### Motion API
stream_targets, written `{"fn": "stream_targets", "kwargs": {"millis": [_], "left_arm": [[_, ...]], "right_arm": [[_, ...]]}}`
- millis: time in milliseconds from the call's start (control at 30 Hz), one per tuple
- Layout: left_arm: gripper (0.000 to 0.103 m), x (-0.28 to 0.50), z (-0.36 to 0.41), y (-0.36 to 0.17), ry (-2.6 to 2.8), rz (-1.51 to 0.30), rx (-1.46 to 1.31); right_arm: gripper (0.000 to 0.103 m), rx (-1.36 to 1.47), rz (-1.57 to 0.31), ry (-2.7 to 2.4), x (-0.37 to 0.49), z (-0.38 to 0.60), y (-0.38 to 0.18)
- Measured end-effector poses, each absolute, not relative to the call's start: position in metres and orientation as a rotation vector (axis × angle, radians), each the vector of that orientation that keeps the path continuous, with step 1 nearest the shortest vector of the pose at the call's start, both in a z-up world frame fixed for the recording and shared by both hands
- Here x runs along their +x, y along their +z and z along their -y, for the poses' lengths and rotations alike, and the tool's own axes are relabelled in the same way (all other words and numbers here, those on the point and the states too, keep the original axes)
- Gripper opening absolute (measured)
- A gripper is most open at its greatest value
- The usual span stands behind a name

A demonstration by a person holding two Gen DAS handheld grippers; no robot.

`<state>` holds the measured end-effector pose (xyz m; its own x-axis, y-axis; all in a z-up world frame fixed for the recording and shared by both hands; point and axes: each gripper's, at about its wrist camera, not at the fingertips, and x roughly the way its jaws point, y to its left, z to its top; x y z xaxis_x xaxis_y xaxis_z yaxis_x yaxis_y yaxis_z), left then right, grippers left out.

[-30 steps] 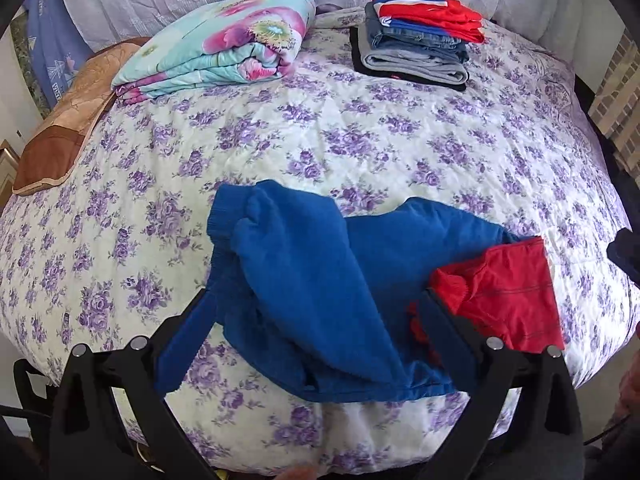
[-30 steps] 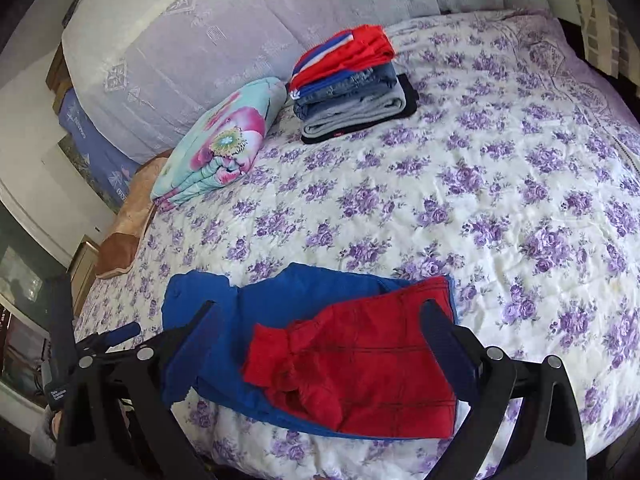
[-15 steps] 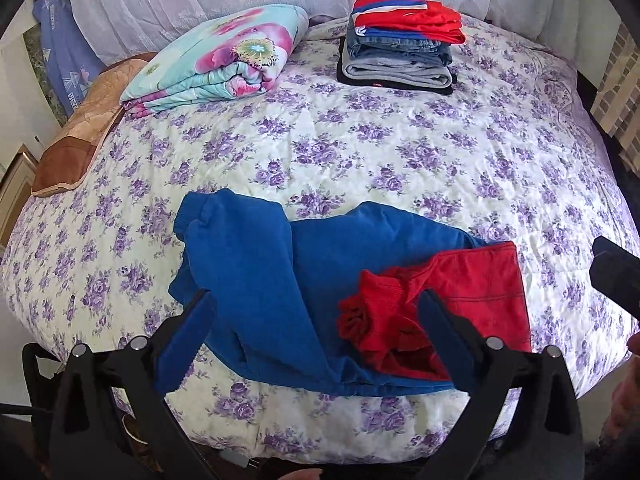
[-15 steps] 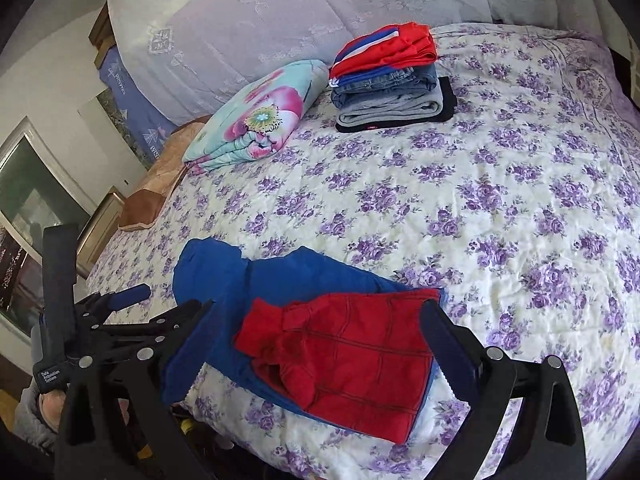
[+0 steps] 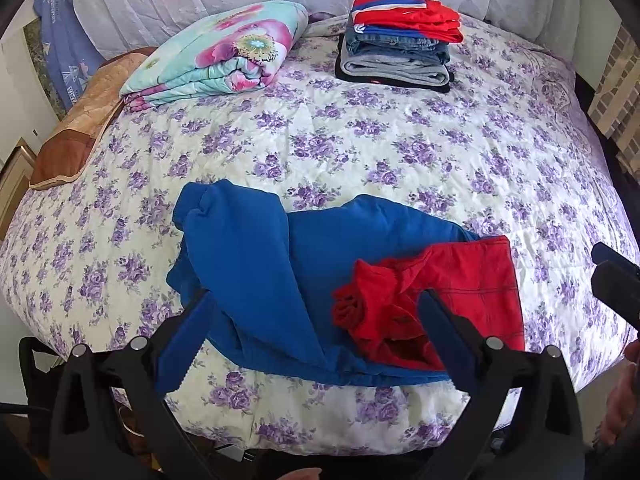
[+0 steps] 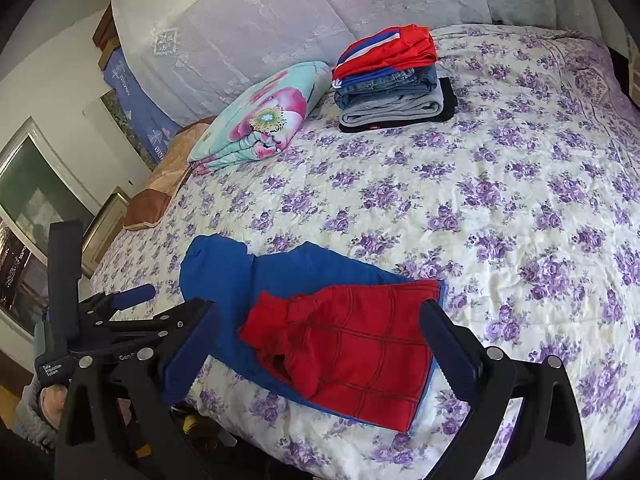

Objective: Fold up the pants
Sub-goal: 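Lay the pants flat on the quilt and open both grippers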

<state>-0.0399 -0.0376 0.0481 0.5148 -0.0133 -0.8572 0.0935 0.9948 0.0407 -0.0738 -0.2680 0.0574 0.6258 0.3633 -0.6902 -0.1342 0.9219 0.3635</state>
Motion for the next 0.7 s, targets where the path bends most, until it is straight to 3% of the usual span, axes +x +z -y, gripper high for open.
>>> {"fn": "stream_targets", "kwargs": {"millis": [700], "left_arm": [[0.098,-0.0355,0.038,0.0476,-0.081,-1.037,0.082]], "right_arm": [[0.099,0.295,-0.844,0.272,-0.0756,0.2652,0.0584]]}}
